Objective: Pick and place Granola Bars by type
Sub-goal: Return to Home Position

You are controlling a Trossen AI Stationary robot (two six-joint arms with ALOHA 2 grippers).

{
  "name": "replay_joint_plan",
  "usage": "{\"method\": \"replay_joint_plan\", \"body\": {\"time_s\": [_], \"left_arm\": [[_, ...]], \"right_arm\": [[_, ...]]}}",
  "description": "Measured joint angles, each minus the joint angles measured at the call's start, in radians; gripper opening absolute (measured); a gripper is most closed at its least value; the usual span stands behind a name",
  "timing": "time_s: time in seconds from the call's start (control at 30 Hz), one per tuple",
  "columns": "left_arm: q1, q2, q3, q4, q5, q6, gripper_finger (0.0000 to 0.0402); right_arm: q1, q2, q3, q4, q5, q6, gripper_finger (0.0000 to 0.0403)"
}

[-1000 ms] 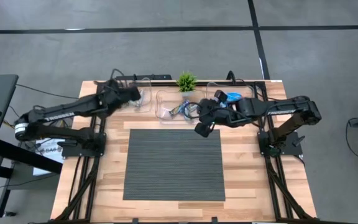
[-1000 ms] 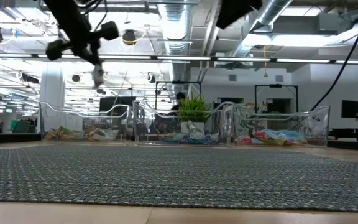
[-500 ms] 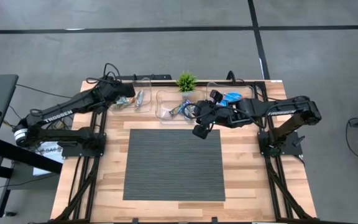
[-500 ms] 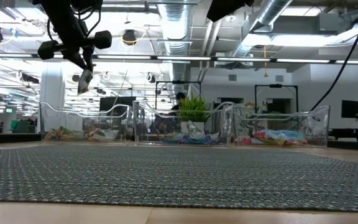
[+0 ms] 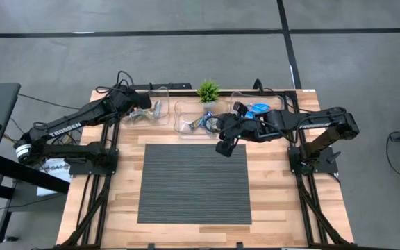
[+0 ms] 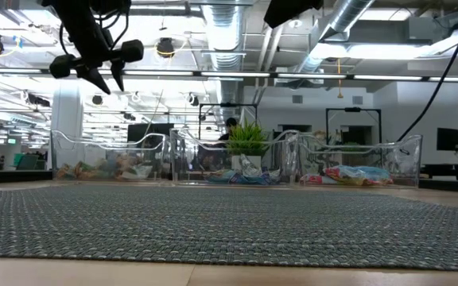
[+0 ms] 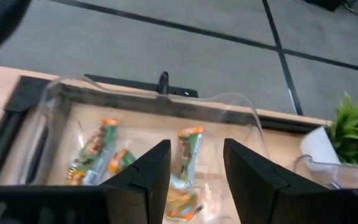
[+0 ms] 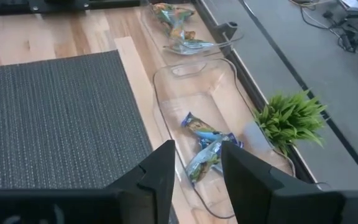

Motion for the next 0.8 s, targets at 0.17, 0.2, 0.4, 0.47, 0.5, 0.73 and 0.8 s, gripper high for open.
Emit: {"method": "replay_joint_plan", "body": {"time_s": [0.17, 0.2, 0.4, 0.47, 0.5, 0.73, 0.8], "left_arm": [[0.0, 0.0, 0.0, 0.022, 0.071, -0.022, 0.014], [0.0, 0.0, 0.0, 0.027, 0.091, -0.037, 0.014], [0.0, 0.001, 0.0, 0.027, 0.233, -0.106, 0.014], [0.0, 0.001, 0.0, 0.034, 0.281, -0.144, 0.014], [0.0, 0.001, 0.0, 0.04, 0.291, -0.169, 0.014], [-0.01, 0.001, 0.0, 0.123, 0.288, -0.167, 0.014], [-0.034, 0.001, 0.0, 0.193, 0.297, -0.075, 0.0139]], "right_arm": [[0.019, -0.007, -0.002, -0.001, -0.033, 0.0, 0.0122], [0.023, -0.016, -0.008, 0.002, -0.047, 0.0, 0.0122], [0.042, -0.121, -0.127, 0.078, -0.104, 0.002, 0.0123], [0.046, -0.191, -0.199, 0.15, -0.145, 0.008, 0.0122], [0.046, -0.224, -0.235, 0.193, -0.163, 0.009, 0.0122], [0.025, -0.421, -0.459, 0.448, -0.273, -0.049, 0.0122], [0.005, -0.467, -0.522, 0.499, -0.31, -0.052, 0.0122]]}}
